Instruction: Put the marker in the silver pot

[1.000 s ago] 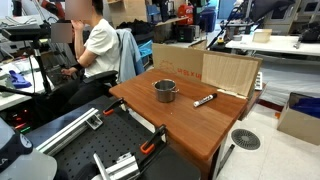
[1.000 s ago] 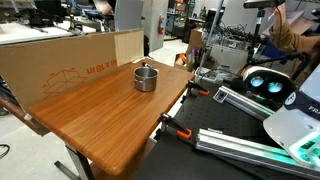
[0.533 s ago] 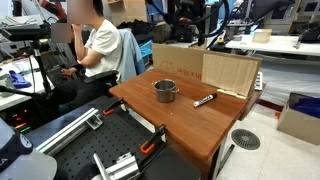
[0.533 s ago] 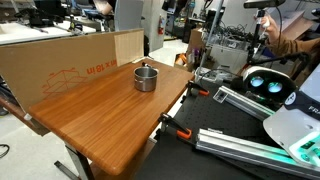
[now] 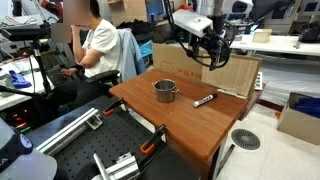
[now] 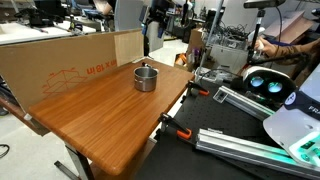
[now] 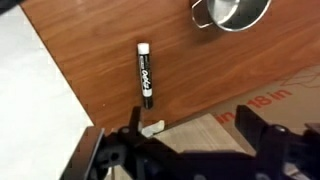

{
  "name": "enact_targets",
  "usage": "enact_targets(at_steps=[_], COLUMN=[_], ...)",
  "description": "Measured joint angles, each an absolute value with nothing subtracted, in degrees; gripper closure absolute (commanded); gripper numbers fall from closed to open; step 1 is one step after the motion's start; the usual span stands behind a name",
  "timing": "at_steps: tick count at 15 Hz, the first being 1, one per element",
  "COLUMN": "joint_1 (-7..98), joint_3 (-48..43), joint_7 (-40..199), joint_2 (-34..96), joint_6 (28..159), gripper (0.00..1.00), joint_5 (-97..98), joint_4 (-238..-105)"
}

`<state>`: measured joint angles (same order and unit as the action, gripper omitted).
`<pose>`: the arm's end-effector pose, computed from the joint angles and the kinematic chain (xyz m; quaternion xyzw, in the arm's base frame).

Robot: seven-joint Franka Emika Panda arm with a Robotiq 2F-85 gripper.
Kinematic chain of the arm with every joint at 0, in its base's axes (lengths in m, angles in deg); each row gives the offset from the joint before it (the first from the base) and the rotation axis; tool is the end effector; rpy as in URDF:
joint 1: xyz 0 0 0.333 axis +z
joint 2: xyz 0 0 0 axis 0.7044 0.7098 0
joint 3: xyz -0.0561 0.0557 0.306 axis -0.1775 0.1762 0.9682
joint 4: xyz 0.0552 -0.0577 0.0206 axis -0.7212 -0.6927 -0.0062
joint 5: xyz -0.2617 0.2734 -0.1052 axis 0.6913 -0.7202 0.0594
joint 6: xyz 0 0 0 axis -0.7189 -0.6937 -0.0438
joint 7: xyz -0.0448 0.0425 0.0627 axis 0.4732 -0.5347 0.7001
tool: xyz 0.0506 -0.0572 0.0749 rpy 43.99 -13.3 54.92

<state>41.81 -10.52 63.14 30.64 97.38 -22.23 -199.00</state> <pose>0.5663 -0.1465 0.2935 -0.9840 0.1519 -0.0454 0.0819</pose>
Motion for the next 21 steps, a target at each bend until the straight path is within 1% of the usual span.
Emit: enact_targets(at_steps=[3,7,21], joint_1=[41.29,41.02,40.24], joint_3=[-9.83,-9.8,-8.8], joint_7=[69.46,75.31,77.15], joint_2=[39.36,46.42,54.21], joint_6=[97.4,97.26,97.22], gripper=[0.0,0.0,0.0], joint_5=[-18.29,-12.79,-8.07], joint_4=[-192.6,-187.3,-183.94])
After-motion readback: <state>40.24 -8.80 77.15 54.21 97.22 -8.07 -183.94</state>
